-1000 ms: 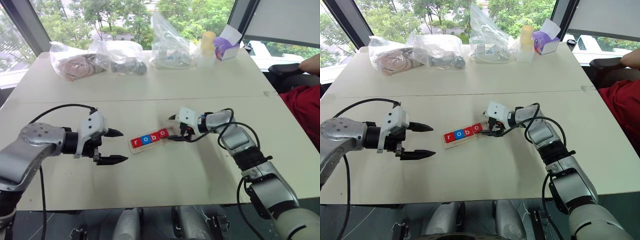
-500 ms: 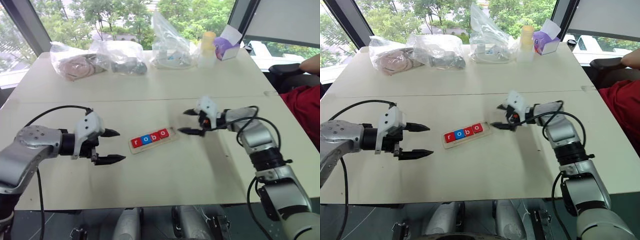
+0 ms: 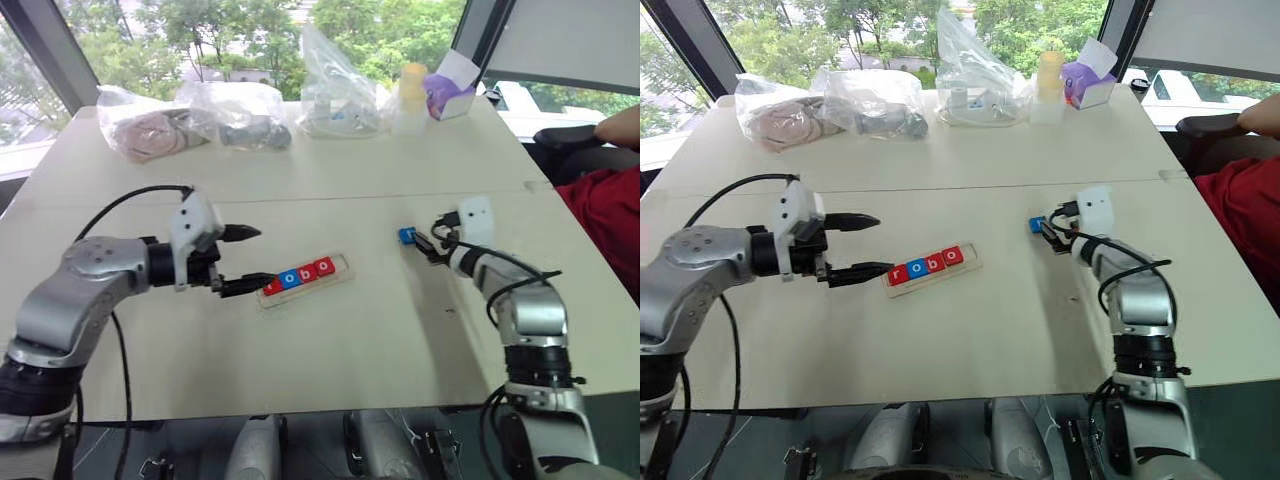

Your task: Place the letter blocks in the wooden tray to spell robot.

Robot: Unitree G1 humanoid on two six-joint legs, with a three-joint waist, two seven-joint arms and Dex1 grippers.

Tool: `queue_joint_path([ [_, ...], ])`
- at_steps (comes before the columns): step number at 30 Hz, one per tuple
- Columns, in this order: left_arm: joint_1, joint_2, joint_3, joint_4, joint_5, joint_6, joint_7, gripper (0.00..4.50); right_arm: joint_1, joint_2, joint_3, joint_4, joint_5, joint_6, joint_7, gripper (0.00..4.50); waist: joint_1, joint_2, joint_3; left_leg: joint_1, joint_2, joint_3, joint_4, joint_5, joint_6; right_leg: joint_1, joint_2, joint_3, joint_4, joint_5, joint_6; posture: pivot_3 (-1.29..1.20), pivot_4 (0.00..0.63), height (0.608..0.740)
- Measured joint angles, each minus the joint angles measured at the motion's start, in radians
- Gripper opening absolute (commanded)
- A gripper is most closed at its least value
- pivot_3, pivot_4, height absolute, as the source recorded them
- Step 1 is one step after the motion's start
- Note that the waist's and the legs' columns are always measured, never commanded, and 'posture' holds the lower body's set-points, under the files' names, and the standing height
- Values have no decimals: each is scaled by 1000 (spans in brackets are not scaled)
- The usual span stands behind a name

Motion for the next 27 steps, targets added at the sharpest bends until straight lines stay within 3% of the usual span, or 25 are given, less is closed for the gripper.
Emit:
queue_joint_path([
  [7,-102,-95,-92,83,84,-62,16,4500,-8,64,55,19,-6,10,-78,4125,4,0,0,-1,-1,0,0,0,0,0,-1,0,0,0,0,0,150,740],
  [10,-104,-117,-121,95,114,-79,17,4500,-16,70,68,64,-23,-11,-114,3377,3,0,0,-1,-1,0,0,0,0,0,-1,0,0,0,0,0,150,740],
  [14,-101,-127,-141,98,128,-93,17,4500,-36,77,86,103,-39,-46,-152,1375,1,0,0,0,-1,0,0,0,0,0,0,0,0,0,0,0,150,740],
  [15,-98,-126,-141,98,130,-93,17,4500,-36,77,88,104,-42,-47,-155,1169,1,0,0,0,-1,0,0,0,0,1,0,0,0,0,0,0,150,740],
  [22,-67,-119,-142,92,131,-93,5,4500,-33,102,96,75,-64,-16,-224,1185,2,0,0,0,0,-1,0,0,0,1,-1,0,0,0,0,0,150,740],
  [27,-65,-96,-192,60,139,-87,-60,4500,93,319,-3,-248,-60,196,-404,1185,5,0,-1,-3,0,-3,-2,0,0,-3,-1,-1,1,0,0,0,150,740],
])
